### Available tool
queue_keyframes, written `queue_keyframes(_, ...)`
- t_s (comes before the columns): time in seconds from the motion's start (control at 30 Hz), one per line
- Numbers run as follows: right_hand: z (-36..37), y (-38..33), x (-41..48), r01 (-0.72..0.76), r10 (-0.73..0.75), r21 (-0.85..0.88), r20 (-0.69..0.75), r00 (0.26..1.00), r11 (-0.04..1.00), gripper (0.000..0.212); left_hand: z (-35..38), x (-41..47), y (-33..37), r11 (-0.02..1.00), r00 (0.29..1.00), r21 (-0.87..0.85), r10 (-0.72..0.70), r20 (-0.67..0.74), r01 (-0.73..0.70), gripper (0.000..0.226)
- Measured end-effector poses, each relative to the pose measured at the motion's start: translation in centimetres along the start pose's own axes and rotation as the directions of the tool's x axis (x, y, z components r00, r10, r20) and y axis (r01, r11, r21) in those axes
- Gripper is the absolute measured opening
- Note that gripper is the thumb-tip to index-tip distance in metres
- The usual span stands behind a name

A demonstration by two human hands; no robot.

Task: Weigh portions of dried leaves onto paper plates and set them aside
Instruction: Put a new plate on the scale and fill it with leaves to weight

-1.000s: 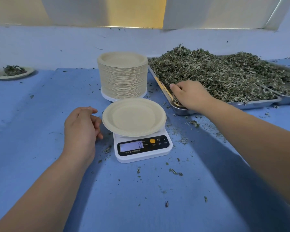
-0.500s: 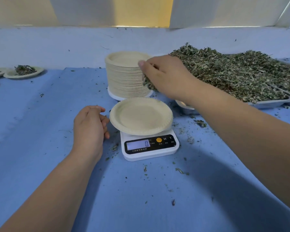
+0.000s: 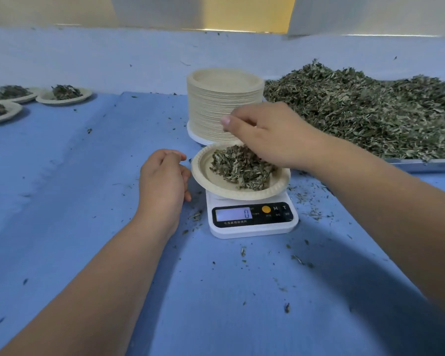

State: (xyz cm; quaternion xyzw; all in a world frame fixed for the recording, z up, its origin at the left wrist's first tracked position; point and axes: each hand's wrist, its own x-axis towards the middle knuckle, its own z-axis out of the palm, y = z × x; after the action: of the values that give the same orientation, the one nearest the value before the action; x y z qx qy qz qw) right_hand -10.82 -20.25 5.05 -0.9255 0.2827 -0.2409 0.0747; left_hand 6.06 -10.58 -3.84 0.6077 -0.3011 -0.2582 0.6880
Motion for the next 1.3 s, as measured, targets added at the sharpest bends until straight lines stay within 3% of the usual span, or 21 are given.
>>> queue_keyframes(0.17,-0.1,3.0,-1.1,-0.075,0.076,0.012,-0.116,0.990,0.997,0.052,-0.1,0.1,0.0,1.000,1.000,0.005,0.003,0.007,-0.003,0.016)
queue_keyframes(0.33,0.6,7.8,-3.7,-0.282,0.276,0.017,-0.272,0.922,0.959,0.038,-0.2,0.0,-0.1,1.000,1.000,0.015,0.010,0.015,-0.010,0.016)
queue_keyframes(0.5,0.9,10.7,-5.7,-0.408,0.383,-0.115,-0.192,0.904,0.905,0.034,-0.1,-0.2,-0.1,0.999,0.999,0.041,0.031,0.028,-0.032,0.016)
queue_keyframes(0.73,1.4,10.4,-5.6,-0.441,0.410,-0.203,-0.178,0.895,0.875,0.035,-0.2,-0.6,0.0,0.998,0.999,0.048,0.030,0.031,-0.031,0.015)
queue_keyframes(0.93,0.5,7.0,-4.8,-0.297,0.312,0.095,-0.266,0.912,0.950,0.018,0.0,-0.9,0.3,0.997,1.000,0.077,0.012,0.014,-0.013,0.014)
queue_keyframes(1.03,-0.1,4.2,-3.9,-0.205,0.218,0.134,-0.094,0.971,0.970,0.025,0.0,-1.2,0.5,0.993,0.999,0.115,0.018,-0.026,-0.015,0.016)
queue_keyframes(1.17,-0.2,1.8,-3.3,-0.144,0.127,0.121,0.138,0.982,0.982,0.044,-0.6,-1.7,1.0,0.926,0.970,0.338,0.216,-0.113,-0.167,0.016)
queue_keyframes(1.3,1.0,0.8,-3.1,-0.103,0.094,0.119,0.081,0.992,0.987,0.035,-0.2,-2.4,1.8,0.759,0.889,0.487,0.448,0.092,-0.432,0.021)
